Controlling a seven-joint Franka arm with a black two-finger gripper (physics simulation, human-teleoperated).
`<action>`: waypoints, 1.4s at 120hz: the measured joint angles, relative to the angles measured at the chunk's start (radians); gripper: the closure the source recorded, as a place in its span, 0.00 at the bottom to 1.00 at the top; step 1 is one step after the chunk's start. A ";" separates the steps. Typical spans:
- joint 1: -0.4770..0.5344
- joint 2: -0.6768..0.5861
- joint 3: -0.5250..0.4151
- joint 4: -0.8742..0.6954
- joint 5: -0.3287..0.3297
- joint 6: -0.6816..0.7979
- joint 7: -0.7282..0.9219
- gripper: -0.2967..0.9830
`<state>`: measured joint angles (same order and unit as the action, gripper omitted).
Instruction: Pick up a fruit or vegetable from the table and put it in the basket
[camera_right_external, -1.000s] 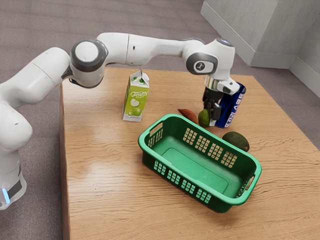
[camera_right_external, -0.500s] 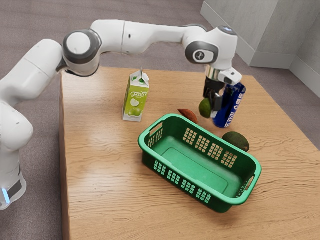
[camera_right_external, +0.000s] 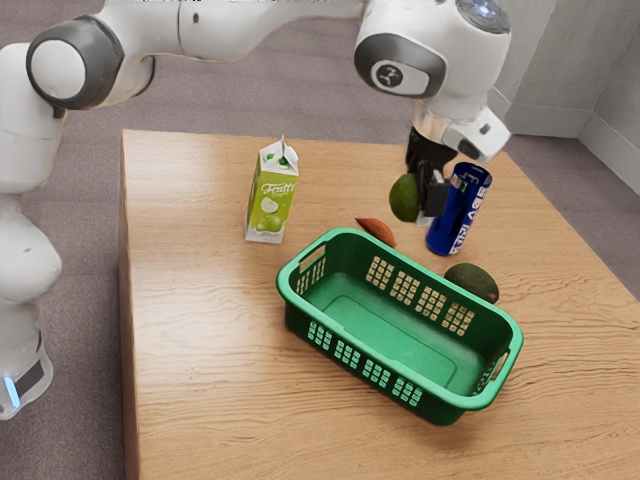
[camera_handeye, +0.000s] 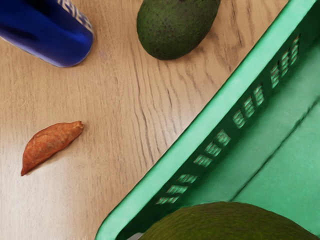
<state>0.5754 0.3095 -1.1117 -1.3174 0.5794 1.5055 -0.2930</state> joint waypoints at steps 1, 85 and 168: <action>-0.005 -0.001 0.000 -0.004 -0.002 -0.001 -0.003 0.84; -0.037 0.018 0.094 -0.174 -0.185 0.049 -0.195 0.45; -0.264 -0.162 0.741 -0.146 -0.202 0.143 -0.035 0.23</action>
<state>0.3115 0.1475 -0.3707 -1.4639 0.3778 1.6485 -0.3284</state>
